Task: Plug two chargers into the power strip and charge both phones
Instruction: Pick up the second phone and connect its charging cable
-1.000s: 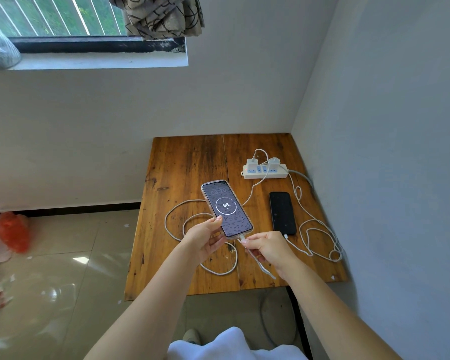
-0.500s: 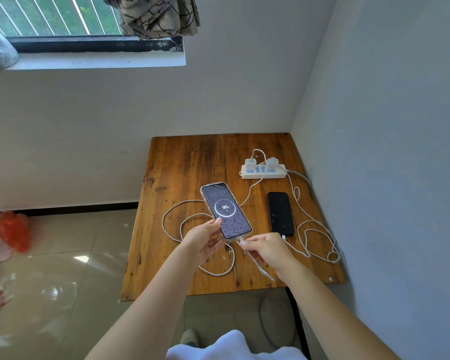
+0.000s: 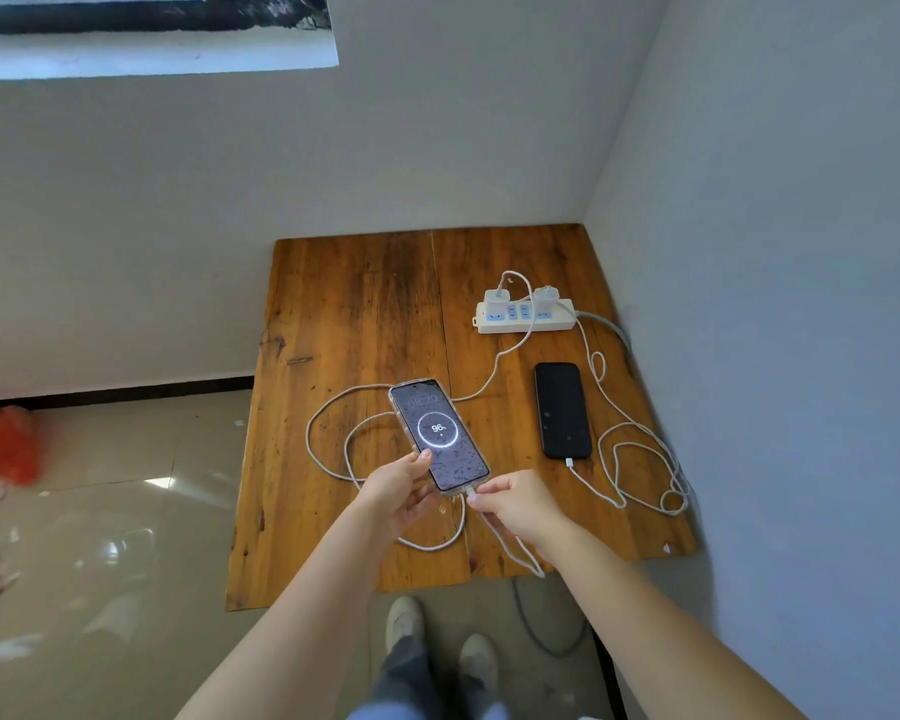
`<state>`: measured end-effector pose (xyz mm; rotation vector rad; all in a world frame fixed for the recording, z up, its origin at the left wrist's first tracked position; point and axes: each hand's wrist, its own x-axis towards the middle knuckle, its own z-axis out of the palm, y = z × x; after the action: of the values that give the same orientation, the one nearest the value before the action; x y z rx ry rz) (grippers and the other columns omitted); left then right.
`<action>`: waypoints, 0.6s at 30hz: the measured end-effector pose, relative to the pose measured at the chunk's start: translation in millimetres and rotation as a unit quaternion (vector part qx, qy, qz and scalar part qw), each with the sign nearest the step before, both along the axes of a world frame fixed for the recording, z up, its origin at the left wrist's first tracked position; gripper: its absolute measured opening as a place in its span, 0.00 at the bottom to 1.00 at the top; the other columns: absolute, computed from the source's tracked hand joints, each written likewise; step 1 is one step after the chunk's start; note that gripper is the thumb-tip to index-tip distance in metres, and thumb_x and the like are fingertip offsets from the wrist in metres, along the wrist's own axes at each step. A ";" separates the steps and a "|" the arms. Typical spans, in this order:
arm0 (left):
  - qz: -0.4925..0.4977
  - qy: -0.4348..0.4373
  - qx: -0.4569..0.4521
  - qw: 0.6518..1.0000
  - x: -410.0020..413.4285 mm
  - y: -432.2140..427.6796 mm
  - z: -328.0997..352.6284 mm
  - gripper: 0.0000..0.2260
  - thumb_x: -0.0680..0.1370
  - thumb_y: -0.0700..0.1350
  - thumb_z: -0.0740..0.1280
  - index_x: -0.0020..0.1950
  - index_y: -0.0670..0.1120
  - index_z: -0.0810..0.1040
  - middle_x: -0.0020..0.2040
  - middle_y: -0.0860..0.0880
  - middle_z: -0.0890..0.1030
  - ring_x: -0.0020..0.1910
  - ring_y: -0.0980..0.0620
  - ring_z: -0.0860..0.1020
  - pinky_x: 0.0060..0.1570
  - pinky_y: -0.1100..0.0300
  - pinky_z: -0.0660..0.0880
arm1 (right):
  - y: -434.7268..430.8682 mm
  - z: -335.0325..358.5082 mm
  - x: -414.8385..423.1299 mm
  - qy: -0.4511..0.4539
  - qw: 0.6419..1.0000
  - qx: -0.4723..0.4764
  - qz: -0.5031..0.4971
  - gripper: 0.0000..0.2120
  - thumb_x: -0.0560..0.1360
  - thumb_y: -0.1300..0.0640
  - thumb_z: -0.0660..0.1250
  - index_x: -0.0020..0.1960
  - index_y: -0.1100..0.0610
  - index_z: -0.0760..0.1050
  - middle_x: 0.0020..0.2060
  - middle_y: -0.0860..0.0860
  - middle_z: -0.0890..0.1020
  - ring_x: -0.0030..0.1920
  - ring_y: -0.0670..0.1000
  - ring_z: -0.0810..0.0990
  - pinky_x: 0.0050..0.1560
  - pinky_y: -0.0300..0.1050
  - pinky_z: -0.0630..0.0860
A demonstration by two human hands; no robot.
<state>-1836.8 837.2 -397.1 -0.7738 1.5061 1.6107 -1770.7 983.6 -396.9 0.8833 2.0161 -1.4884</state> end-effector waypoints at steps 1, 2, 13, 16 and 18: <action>-0.007 -0.001 -0.007 1.000 -6.7 -1.0 -5.0 0.16 0.79 0.46 0.65 0.67 0.46 0.74 0.55 0.45 0.82 0.46 0.51 0.81 0.30 0.63 0.76 | -2.4 -5.4 -6.0 -0.005 1.000 0.007 0.001 0.05 0.73 0.57 0.72 0.47 0.56 0.82 0.39 0.48 0.82 0.41 0.47 0.81 0.40 0.40 0.75; -0.016 -0.002 -0.014 1.000 -14.3 -2.0 -11.1 0.16 0.79 0.46 0.65 0.67 0.47 0.74 0.56 0.45 0.82 0.46 0.51 0.80 0.30 0.64 0.76 | -5.2 -11.3 -12.7 -0.010 1.000 0.016 0.002 0.04 0.73 0.57 0.72 0.47 0.57 0.82 0.39 0.49 0.83 0.41 0.48 0.81 0.40 0.40 0.75; -0.101 -0.022 -0.010 0.995 -83.1 -13.5 -82.8 0.11 0.81 0.44 0.61 0.62 0.49 0.78 0.55 0.45 0.83 0.47 0.51 0.78 0.39 0.61 0.72 | -25.0 -73.5 -70.0 -0.045 0.993 0.109 -0.002 0.07 0.74 0.57 0.69 0.41 0.58 0.83 0.40 0.56 0.85 0.37 0.50 0.80 0.35 0.42 0.74; -0.117 -0.032 0.004 0.993 -94.8 -14.6 -96.4 0.11 0.82 0.43 0.60 0.60 0.50 0.78 0.54 0.46 0.84 0.51 0.51 0.80 0.40 0.62 0.74 | -28.2 -84.2 -77.1 -0.050 0.992 0.112 -0.018 0.08 0.74 0.57 0.69 0.40 0.59 0.83 0.40 0.58 0.85 0.33 0.50 0.77 0.31 0.41 0.71; -0.129 -0.035 0.007 0.991 -99.8 -15.1 -104.5 0.10 0.82 0.43 0.60 0.59 0.51 0.78 0.53 0.48 0.84 0.50 0.51 0.81 0.43 0.61 0.75 | -31.3 -90.4 -79.6 -0.056 0.991 0.117 -0.021 0.09 0.74 0.57 0.69 0.40 0.60 0.83 0.38 0.59 0.84 0.33 0.52 0.78 0.34 0.42 0.71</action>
<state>-1936.6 822.1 -501.6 -0.5930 1.4773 1.3859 -1850.3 952.3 -487.3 1.0830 2.1299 -1.2093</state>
